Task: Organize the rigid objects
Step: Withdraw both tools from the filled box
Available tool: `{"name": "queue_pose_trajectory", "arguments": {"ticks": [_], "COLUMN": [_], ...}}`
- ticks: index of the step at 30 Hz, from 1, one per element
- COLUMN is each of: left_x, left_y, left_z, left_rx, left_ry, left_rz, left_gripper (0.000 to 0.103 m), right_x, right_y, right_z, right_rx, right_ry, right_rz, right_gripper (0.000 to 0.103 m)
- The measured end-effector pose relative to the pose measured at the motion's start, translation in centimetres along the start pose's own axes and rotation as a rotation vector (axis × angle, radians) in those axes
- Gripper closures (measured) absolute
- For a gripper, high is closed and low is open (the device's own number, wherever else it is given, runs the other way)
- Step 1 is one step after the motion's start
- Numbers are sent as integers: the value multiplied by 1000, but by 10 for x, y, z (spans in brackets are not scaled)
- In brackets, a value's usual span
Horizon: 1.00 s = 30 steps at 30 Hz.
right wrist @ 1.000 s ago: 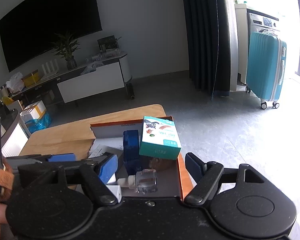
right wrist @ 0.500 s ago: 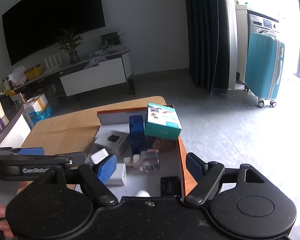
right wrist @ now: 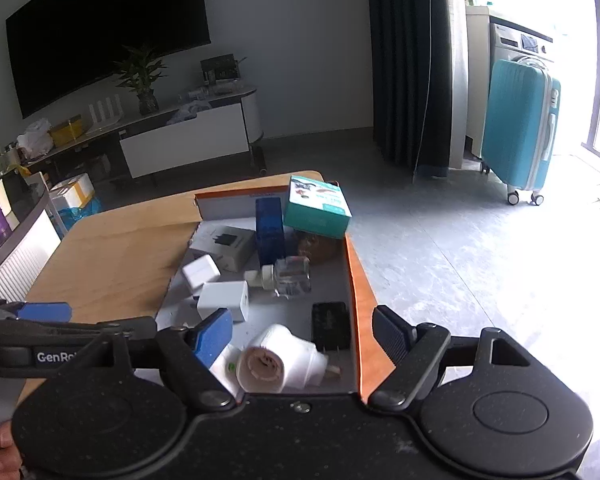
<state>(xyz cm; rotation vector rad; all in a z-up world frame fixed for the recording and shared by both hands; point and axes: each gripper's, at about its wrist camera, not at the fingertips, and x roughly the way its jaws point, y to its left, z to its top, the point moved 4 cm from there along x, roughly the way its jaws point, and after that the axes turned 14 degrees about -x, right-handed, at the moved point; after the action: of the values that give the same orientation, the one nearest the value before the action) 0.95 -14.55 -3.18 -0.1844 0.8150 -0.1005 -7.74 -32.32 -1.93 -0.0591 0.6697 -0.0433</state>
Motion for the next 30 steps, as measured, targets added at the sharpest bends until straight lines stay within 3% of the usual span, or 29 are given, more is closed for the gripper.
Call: {"name": "queue_pose_trajectory", "arguments": {"ticks": [8, 30], "left_x": [-2, -12], "left_y": [0, 2], "left_z": [-16, -24], "left_rx": [-1, -8], "left_ry": [41, 21], "left_rz": [18, 1], "left_gripper": [0, 0], "right_x": [-4, -6], "right_y": [2, 12], "right_z": [-13, -14], "right_rx": [2, -27], "right_ry": [22, 27], "right_rz": [-10, -32], "right_gripper": [12, 12]}}
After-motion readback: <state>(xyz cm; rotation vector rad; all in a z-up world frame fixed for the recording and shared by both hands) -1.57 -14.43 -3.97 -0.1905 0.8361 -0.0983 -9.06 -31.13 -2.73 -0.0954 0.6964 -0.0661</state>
